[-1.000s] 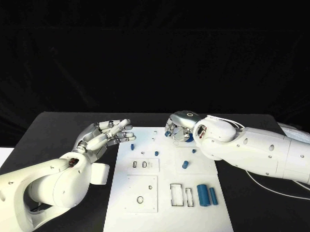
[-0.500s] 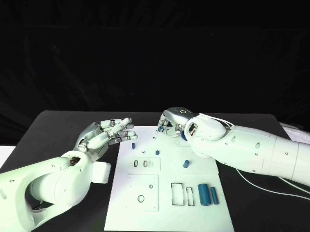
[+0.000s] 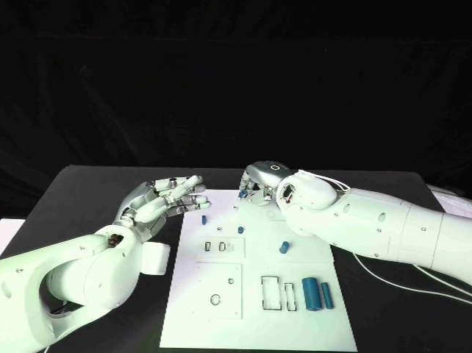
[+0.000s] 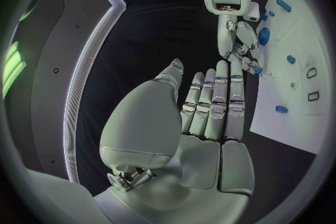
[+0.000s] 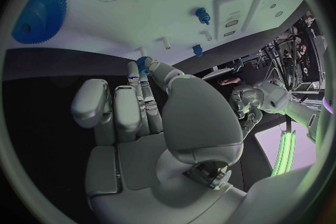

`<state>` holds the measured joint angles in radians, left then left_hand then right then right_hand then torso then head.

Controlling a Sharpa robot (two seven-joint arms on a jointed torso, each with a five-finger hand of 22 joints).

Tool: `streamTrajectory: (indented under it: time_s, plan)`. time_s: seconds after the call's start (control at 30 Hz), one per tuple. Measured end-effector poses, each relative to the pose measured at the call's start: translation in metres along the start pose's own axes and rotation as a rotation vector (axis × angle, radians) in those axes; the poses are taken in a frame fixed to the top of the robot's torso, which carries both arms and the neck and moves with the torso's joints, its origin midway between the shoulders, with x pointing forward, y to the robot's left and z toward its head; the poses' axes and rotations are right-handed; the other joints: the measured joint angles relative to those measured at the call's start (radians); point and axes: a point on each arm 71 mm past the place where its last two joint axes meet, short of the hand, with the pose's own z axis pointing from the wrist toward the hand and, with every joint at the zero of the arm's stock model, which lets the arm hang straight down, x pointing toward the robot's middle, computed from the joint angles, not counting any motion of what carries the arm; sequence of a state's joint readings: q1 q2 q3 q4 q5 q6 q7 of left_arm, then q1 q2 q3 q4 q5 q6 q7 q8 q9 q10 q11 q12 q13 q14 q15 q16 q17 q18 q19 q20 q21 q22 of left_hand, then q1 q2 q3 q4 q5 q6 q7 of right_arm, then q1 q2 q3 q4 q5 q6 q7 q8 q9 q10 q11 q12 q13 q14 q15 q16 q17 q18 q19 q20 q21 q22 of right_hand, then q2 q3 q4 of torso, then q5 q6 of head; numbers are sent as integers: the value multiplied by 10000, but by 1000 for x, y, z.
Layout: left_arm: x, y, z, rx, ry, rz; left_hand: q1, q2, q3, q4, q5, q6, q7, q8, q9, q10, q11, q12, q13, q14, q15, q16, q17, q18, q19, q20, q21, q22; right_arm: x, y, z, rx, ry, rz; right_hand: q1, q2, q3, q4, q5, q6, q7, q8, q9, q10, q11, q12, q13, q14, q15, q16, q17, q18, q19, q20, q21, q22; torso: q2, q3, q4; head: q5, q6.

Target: Assemble the parts on the task board

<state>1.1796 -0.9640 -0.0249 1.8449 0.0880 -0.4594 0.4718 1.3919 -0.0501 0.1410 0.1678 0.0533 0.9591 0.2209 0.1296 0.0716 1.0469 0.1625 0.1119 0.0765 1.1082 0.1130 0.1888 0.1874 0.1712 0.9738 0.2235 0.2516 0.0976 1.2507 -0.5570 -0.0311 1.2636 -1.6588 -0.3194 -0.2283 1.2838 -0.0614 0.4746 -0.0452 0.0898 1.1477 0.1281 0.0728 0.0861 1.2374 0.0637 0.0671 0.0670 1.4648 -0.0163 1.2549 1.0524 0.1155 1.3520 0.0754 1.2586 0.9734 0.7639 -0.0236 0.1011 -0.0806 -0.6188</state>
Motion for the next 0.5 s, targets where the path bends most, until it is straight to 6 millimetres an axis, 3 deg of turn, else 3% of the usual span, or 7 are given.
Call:
streamTrajectory:
  time_s: [0.5]
  plan:
    - [0,-3,1,44,18,19,0,0,-1,-56,0,0,0,0,0,0,0,0,0,0,0,-42,13,0,0,0,0,-11,5,8,7,56,346,-39,-47,-48,-11,12,-16,-23,21,-18,67,0,1,0,-1,0,0,0,-10,1,-1,0,0,-2,13,-5,-1,51,-59]
